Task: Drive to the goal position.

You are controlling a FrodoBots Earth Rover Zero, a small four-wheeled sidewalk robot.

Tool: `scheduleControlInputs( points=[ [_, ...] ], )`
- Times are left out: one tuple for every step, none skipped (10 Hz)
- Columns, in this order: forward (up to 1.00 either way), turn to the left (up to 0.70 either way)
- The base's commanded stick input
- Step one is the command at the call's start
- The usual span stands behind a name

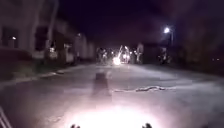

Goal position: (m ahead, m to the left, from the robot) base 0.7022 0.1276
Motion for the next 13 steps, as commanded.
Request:
scheduleControlInputs(
  points=[
    [0.85,0.0],
    [0.85,0.0],
    [0.85,0.0],
    [0.85,0.0],
    [0.85,0.0],
    [0.85,0.0],
    [0.85,0.0],
    [0.85,0.0],
    [0.85,0.0],
    [0.85,0.0],
    [0.85,0.0],
    [0.85,0.0],
    [0.85,0.0]
  ],
)
